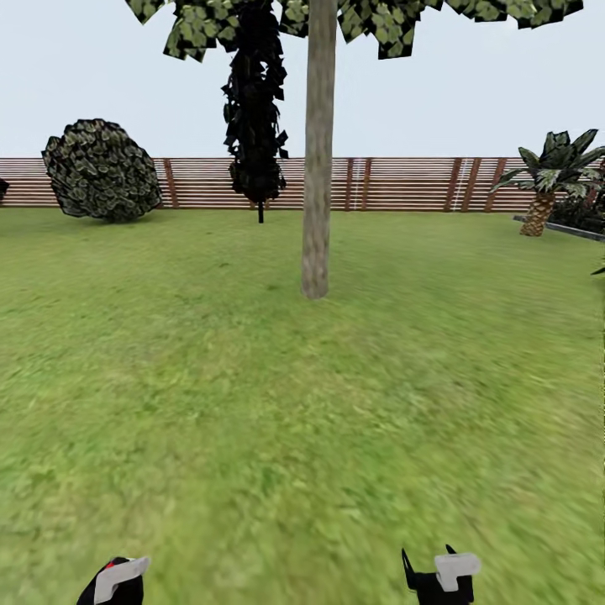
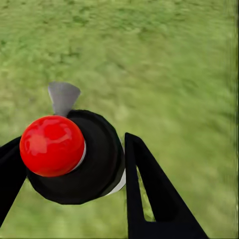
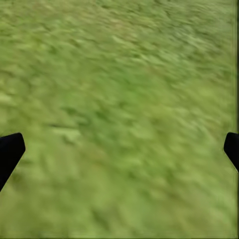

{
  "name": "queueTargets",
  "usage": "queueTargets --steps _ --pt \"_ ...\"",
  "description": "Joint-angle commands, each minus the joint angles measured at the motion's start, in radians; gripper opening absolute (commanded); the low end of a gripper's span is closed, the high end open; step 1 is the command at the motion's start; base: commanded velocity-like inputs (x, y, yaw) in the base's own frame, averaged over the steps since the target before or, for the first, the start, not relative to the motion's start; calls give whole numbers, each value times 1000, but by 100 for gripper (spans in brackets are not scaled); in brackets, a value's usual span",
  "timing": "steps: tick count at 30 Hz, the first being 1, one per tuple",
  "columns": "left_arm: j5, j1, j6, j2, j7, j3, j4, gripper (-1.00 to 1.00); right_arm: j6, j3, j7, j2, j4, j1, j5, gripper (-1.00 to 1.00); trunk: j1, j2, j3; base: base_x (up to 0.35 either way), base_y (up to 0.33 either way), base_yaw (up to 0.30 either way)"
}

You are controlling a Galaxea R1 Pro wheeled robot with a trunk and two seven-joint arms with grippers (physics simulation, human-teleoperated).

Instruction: In the garden, pick up the pesticide atomizer on the floor and spray pesticide onto both trees until each tree trunk is fully covered.

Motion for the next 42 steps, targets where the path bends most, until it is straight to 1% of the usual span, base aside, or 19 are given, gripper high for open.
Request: queueTargets --steps 1,42 --pt "0 0 0 0 0 0 0 -100 0 0 0 0 0 0 0 100 0 0 0 340 -79 -77" --pt "0 0 -2 0 0 0 -2 -100 0 0 0 1 1 0 1 100 0 0 0 340 -79 -4"
